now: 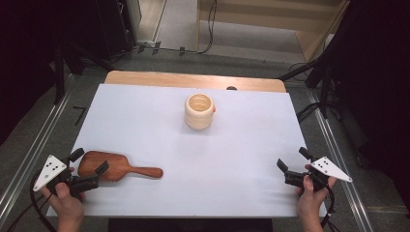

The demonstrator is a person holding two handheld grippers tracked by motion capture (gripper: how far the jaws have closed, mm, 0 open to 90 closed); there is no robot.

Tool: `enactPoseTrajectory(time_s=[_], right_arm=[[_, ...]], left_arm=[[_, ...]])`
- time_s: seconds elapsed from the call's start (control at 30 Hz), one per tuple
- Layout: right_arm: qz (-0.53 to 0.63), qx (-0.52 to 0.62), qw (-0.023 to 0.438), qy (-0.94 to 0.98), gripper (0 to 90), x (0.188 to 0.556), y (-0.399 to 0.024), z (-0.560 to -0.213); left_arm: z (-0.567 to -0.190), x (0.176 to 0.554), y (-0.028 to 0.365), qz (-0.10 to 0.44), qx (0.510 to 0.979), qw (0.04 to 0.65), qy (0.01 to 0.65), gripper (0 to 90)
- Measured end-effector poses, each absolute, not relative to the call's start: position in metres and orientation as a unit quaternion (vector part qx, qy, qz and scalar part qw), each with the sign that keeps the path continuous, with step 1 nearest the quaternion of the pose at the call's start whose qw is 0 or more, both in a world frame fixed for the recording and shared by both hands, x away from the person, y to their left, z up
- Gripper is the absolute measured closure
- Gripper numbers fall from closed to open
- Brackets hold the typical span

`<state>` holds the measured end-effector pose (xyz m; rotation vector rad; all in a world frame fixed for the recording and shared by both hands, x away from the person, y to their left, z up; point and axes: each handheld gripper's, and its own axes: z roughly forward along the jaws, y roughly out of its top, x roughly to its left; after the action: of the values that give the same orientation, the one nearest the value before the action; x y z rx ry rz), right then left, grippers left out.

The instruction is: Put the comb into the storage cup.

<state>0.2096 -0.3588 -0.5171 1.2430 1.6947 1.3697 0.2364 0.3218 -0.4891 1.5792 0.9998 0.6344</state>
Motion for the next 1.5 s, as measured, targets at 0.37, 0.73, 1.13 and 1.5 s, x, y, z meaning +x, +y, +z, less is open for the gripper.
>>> enactPoseTrajectory(time_s=[0.37, 0.73, 1.13, 1.5], right_arm=[[0.5, 0.449, 0.318, 0.669, 0.0, 0.21, -0.349, -0.512], [0.507, 0.391, 0.277, 0.716, 0.0, 0.218, -0.316, -0.486], [0.496, 0.335, 0.245, 0.763, 0.0, 0.234, -0.269, -0.46], [0.478, 0.283, 0.22, 0.802, 0.0, 0.254, -0.229, -0.436]], left_arm=[[-0.489, 0.236, 0.321, 0.269, 0.668, 0.551, 0.422, 0.0], [-0.489, 0.235, 0.322, 0.269, 0.664, 0.555, 0.423, 0.0], [-0.489, 0.235, 0.323, 0.267, 0.663, 0.556, 0.423, 0.0], [-0.49, 0.235, 0.324, 0.264, 0.662, 0.558, 0.424, 0.0]])
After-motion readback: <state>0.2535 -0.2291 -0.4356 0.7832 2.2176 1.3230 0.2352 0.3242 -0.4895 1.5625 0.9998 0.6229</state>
